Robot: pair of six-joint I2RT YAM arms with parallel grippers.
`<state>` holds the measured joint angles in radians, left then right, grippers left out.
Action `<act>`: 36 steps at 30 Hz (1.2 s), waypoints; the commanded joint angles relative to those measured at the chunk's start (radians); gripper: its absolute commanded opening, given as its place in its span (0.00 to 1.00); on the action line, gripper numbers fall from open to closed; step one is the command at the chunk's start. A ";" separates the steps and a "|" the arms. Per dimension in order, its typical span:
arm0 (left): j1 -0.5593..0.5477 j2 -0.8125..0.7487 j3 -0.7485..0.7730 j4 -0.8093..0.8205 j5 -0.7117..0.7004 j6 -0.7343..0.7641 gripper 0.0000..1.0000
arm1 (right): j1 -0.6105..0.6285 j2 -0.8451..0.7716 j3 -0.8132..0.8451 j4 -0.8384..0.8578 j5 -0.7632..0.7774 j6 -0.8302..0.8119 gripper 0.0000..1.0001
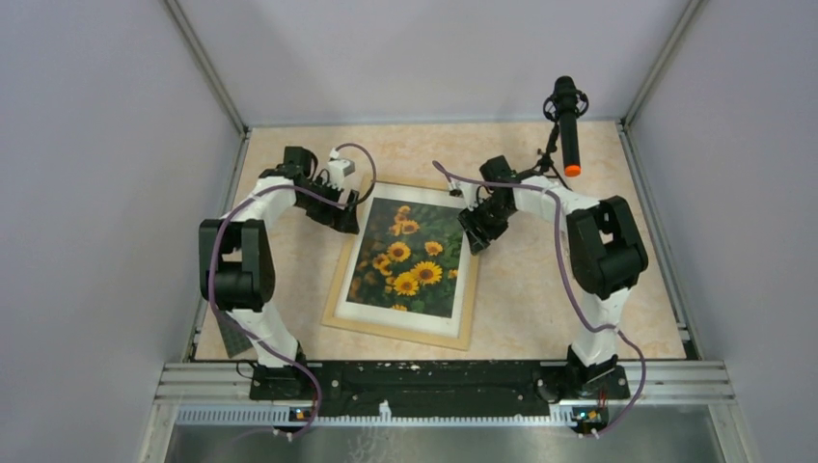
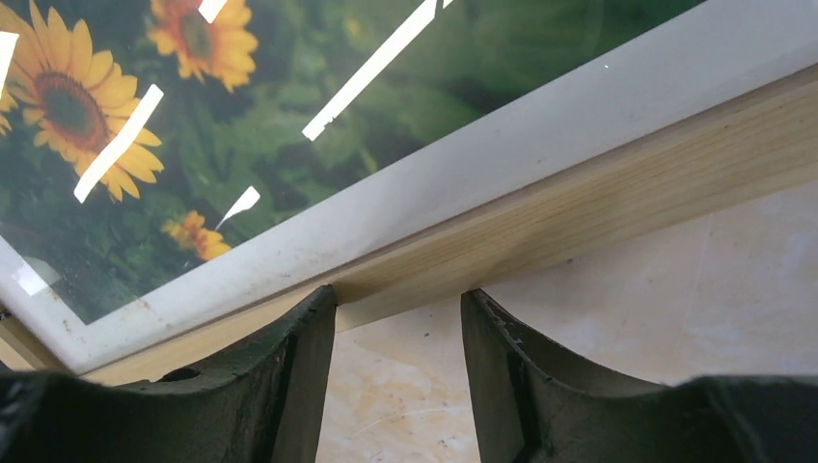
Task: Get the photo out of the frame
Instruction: Remove the photo frame item from the photo frame.
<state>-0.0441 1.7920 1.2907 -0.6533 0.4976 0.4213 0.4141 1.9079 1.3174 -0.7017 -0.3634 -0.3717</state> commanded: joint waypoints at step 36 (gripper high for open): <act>-0.031 0.126 -0.090 0.080 0.038 -0.418 0.15 | -0.058 -0.029 -0.037 0.047 -0.401 0.392 0.69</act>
<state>-0.0643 1.8668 1.2045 -0.5343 0.4118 0.0284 0.3614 1.8996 1.2560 -0.6865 -0.6247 0.0013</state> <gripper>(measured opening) 0.321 0.703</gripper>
